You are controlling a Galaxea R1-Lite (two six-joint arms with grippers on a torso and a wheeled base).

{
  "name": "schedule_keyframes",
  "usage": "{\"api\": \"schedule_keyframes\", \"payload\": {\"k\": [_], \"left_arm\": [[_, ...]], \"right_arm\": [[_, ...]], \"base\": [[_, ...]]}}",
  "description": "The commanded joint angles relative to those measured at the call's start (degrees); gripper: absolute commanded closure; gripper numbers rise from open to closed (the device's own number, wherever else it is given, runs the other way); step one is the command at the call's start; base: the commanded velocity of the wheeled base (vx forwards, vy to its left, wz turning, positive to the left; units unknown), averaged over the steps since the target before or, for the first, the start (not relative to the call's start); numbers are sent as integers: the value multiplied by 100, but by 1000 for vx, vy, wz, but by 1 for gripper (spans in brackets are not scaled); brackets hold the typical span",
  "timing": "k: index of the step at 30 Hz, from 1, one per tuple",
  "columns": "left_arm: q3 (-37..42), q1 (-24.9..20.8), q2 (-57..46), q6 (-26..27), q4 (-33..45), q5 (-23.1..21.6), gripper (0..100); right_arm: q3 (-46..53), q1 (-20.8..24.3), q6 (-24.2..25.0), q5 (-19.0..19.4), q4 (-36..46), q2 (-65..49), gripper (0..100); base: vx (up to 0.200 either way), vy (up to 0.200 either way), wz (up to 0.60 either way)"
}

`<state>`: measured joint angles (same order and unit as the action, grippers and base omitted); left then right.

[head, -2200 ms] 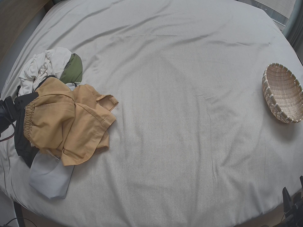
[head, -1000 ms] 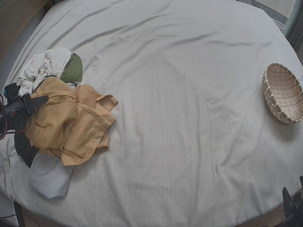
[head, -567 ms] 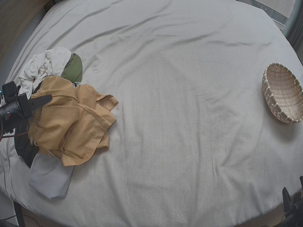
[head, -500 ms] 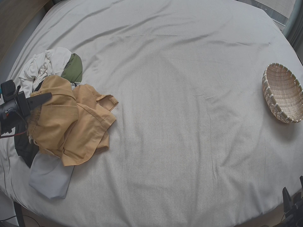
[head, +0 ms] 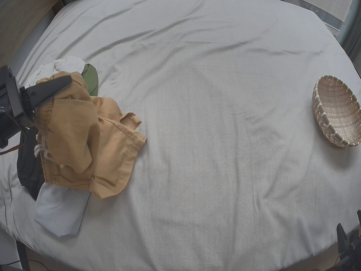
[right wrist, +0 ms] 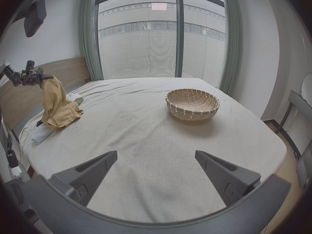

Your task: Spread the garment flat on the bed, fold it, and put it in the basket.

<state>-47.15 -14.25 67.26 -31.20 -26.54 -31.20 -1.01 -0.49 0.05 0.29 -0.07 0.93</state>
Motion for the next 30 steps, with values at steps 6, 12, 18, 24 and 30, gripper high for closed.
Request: {"api": "schedule_keyframes", "payload": {"k": [6, 12, 18, 24, 30], "left_arm": [[-338, -1581, 499, 193, -53, 914, 100], [-497, -2117, 1044, 448, -62, 1318, 100], [-1173, -2565, 1237, 448, -71, 1485, 100], [-1815, -2943, 1255, 456, 17, 1529, 100], [-2483, -3303, 1193, 456, 351, 1511, 100]], "right_arm": [[101, -4, 13, 6, -1, -93, 0], [101, -4, 4, 6, -1, -93, 0], [101, -4, 4, 6, -1, -93, 0], [101, -4, 4, 6, -1, -93, 0], [101, -4, 4, 6, -1, -93, 0]], "base": [[0, 0, 0], [0, 0, 0], [0, 0, 0], [0, 0, 0], [0, 0, 0]]}}
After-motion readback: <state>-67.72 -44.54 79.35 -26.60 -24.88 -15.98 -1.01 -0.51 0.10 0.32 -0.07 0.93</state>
